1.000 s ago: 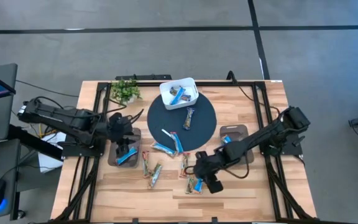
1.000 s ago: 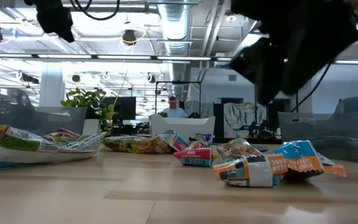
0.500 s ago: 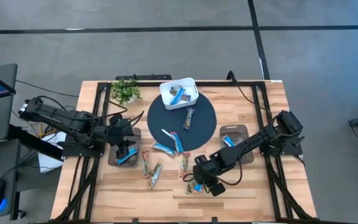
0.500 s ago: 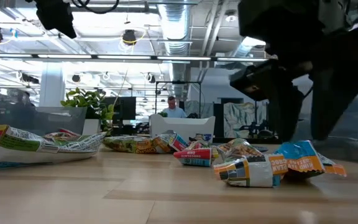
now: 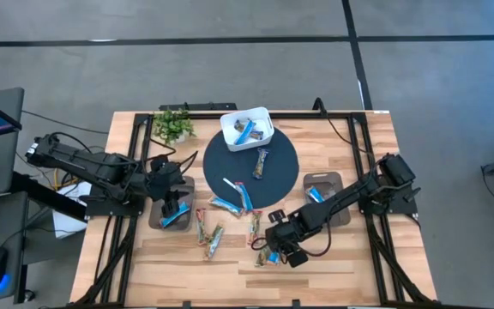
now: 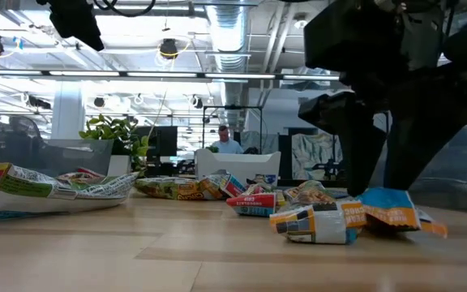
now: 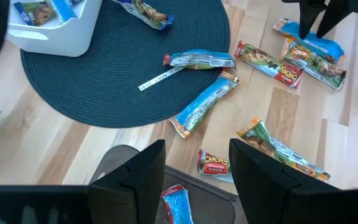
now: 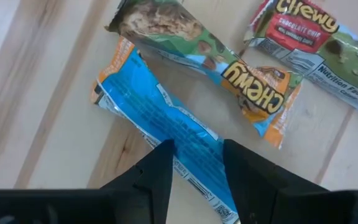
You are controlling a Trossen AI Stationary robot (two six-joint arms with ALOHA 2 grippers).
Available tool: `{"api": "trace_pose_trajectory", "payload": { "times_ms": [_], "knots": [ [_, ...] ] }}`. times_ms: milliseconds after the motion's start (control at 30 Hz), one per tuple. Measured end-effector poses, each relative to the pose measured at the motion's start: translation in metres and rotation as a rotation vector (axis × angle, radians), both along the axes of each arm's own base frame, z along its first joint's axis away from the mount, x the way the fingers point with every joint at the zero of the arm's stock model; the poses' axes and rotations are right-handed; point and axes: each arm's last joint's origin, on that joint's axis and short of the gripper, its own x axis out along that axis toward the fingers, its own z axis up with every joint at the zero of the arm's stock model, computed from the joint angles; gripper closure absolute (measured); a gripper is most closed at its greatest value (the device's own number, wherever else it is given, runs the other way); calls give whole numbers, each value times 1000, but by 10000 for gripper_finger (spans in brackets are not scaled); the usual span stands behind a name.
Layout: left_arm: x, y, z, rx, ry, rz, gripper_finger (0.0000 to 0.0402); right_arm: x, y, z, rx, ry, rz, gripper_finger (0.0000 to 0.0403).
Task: Pick and place Granola Bars by type
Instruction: Put the yellow granola bar into the right black bin
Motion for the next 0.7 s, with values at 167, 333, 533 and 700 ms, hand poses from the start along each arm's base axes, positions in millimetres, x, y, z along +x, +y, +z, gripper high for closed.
{"api": "trace_pose_trajectory", "payload": {
  "times_ms": [167, 333, 533, 700],
  "knots": [
    [0, 1, 0, 24, -6, 13, 230, 1, -4, 0, 4, 16, -38, 279],
    [0, 1, 0, 29, -5, 11, 230, 1, -6, -1, 5, 20, -51, 319],
    [0, 1, 1, 47, -9, 19, 230, 0, -6, -1, 12, 40, -92, 372],
    [0, 1, 1, 49, -9, 17, 230, 0, -8, -1, 28, 53, -153, 400]
  ]
}}
